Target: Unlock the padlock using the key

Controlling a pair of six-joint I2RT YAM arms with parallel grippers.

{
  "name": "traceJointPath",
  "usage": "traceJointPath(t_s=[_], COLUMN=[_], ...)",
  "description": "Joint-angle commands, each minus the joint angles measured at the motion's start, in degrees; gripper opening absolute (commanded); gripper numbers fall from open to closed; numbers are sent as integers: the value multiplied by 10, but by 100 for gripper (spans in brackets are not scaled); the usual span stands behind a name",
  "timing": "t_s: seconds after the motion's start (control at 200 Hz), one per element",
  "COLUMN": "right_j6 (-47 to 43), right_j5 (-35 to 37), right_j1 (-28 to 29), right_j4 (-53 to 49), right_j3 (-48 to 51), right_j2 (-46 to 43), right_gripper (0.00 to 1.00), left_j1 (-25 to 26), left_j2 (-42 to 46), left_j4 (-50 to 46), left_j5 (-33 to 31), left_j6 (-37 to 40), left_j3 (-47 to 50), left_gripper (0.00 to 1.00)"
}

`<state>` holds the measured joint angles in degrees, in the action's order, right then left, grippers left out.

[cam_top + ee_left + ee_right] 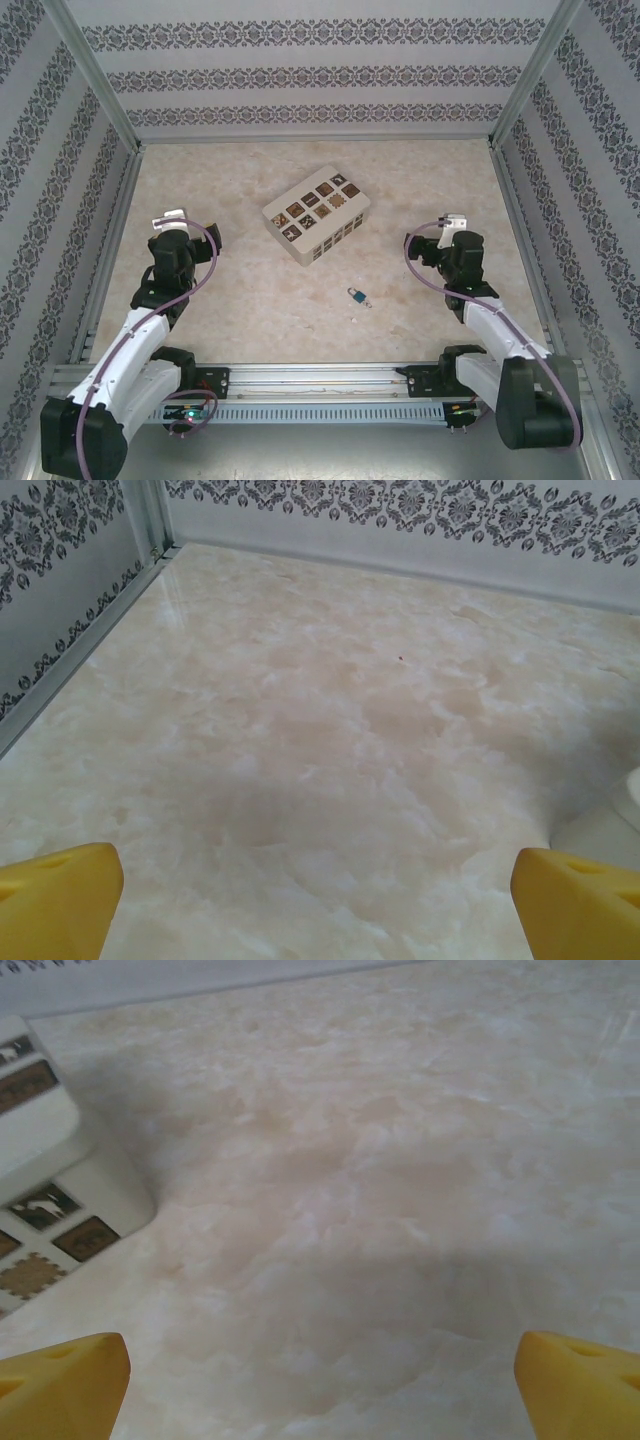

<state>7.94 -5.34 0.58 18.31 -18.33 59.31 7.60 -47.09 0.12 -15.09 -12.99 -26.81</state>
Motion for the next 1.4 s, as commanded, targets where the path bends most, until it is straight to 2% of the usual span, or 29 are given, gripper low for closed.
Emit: traceJointPath(t_s=[0.0, 0.085, 0.22, 0.285, 0.495, 0.61, 0.71, 1.029, 1.159, 1.304, 1.394], right_j6=[-20, -20, -28, -50, -43, -38, -41, -42, -43, -42, -43], right_j5=[22, 31, 28, 21, 7, 18, 25, 29, 30, 31, 31], right_j1=[-8, -14, -19, -20, -24, -27, -23, -22, -21, -21, -20], right_j4=[121, 151, 303, 337, 505, 414, 375, 375, 374, 374, 374], right_j3=[22, 13, 24, 21, 37, 2, -10, -10, -11, -10, -10], right_j2=[40, 72, 142, 172, 300, 284, 286, 286, 286, 286, 286], right_gripper=[98, 98, 98, 98, 98, 99, 98, 98, 98, 98, 98], left_j1=[-16, -26, -51, -64, -103, -114, -122, -130, -143, -155, -156], left_j2=[-2, -4, -14, -20, -43, -60, -87, -268, -324, -387, -386], left_j4=[31, 33, 40, 51, 93, 127, 177, 468, 493, 595, 601], left_j5=[6, 7, 25, 38, 81, 99, 111, 209, 228, 251, 266], left_j6=[25, 50, 71, 74, 70, 70, 63, 65, 67, 58, 63], left_j3=[9, 11, 15, 20, 35, 43, 55, 85, 73, 97, 102], left_gripper=[99, 99, 99, 99, 99, 99, 99, 99, 99, 99, 99])
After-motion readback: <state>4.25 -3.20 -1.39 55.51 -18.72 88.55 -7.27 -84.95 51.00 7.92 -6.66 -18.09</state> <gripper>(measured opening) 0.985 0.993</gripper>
